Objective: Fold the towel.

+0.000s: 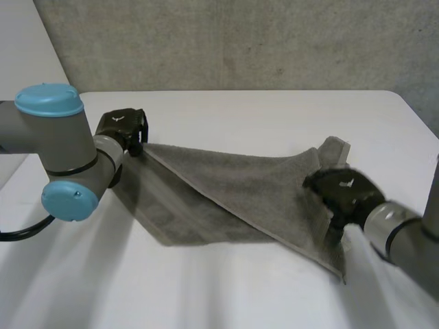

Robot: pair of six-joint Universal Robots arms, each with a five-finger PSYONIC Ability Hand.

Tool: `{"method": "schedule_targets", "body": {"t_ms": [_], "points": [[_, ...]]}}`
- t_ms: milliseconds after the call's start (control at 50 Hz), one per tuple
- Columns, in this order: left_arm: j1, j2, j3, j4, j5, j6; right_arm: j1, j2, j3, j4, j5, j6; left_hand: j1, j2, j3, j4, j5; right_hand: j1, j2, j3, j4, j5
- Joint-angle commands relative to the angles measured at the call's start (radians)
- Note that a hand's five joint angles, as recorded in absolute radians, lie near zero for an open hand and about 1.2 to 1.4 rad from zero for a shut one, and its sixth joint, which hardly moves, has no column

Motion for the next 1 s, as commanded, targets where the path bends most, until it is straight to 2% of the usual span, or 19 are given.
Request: {"method": "schedule_targets", "body": {"t_ms": [20, 320, 380, 400, 420, 440, 480, 580, 720, 760, 840, 880, 900, 940, 960, 1000], "points": [[-0.008, 0.007, -0.009, 0.000, -0.001, 0.001, 0.018, 0.017, 0.097, -0.143, -0.005, 0.002, 0.192, 0.180, 0.181, 0.179, 0.358, 0.012, 0.006, 0.007, -0.009, 0.008], [-0.006, 0.017, -0.011, 0.000, -0.001, 0.001, 0.026, 0.157, 0.097, -0.223, 0.024, -0.014, 0.192, 0.180, 0.181, 0.179, 0.358, 0.114, 0.109, 0.110, 0.093, 0.111], [-0.006, 0.017, -0.011, 0.000, -0.001, 0.001, 0.027, 0.167, 0.094, -0.238, 0.044, -0.018, 0.192, 0.180, 0.181, 0.179, 0.358, 0.249, 0.244, 0.245, 0.228, 0.246], [-0.006, 0.017, -0.012, 0.000, -0.001, 0.001, 0.027, 0.164, 0.091, -0.244, 0.053, -0.020, 0.192, 0.180, 0.181, 0.179, 0.358, 0.427, 0.421, 0.423, 0.406, 0.423], [-0.006, 0.017, -0.012, 0.000, -0.001, 0.001, 0.027, 0.155, 0.087, -0.253, 0.064, -0.021, 0.192, 0.180, 0.181, 0.179, 0.358, 0.702, 0.696, 0.698, 0.681, 0.698], [-0.006, 0.017, -0.012, 0.000, -0.001, 0.001, 0.027, 0.155, 0.087, -0.253, 0.064, -0.021, 0.192, 0.180, 0.181, 0.179, 0.358, 0.704, 0.699, 0.700, 0.683, 0.701], [-0.006, 0.018, -0.011, 0.000, -0.001, 0.001, 0.026, 0.129, 0.078, -0.276, 0.092, -0.032, 0.192, 0.180, 0.181, 0.179, 0.358, 1.143, 1.137, 1.139, 1.122, 1.139], [-0.002, 0.038, -0.011, 0.000, -0.001, 0.001, 0.021, 0.056, 0.037, -0.287, 0.135, -0.044, 0.192, 0.180, 0.181, 0.179, 0.358, 1.164, 1.159, 1.160, 1.143, 1.161], [0.000, 0.126, -0.023, -0.008, 0.002, 0.001, 0.018, -0.092, -0.052, -0.253, 0.132, -0.043, 0.192, 0.180, 0.181, 0.179, 0.358, 1.164, 1.159, 1.160, 1.143, 1.161], [0.003, 0.226, -0.066, -0.006, 0.009, 0.005, 0.010, -0.199, -0.119, -0.194, 0.125, -0.043, 0.192, 0.180, 0.181, 0.179, 0.358, 1.164, 1.159, 1.160, 1.143, 1.161], [0.004, 0.348, -0.097, -0.005, 0.012, 0.007, 0.012, -0.290, -0.232, -0.074, 0.090, -0.040, 0.192, 0.180, 0.181, 0.179, 0.358, 1.164, 1.159, 1.160, 1.143, 1.161], [0.006, 0.462, -0.106, -0.005, 0.012, 0.010, 0.006, -0.333, -0.380, 0.079, 0.025, -0.033, 0.192, 0.180, 0.181, 0.179, 0.358, 1.164, 1.159, 1.160, 1.143, 1.161], [0.006, 0.463, -0.106, -0.005, 0.012, 0.010, 0.006, -0.333, -0.380, 0.080, 0.024, -0.033, 0.192, 0.180, 0.181, 0.179, 0.358, 1.164, 1.159, 1.160, 1.143, 1.161], [0.018, 0.547, -0.103, -0.012, 0.014, 0.010, -0.014, -0.290, -0.533, 0.255, -0.026, -0.033, 0.192, 0.180, 0.181, 0.179, 0.358, 1.164, 1.159, 1.160, 1.143, 1.161], [0.018, 0.547, -0.103, -0.013, 0.014, 0.010, -0.014, -0.290, -0.534, 0.256, -0.026, -0.033, 0.192, 0.180, 0.181, 0.179, 0.358, 1.164, 1.159, 1.160, 1.143, 1.161], [0.029, 0.584, -0.103, -0.040, 0.020, 0.021, -0.069, -0.180, -0.650, 0.419, -0.071, -0.038, 0.192, 0.180, 0.181, 0.179, 0.358, 1.164, 1.159, 1.160, 1.143, 1.161]]}}
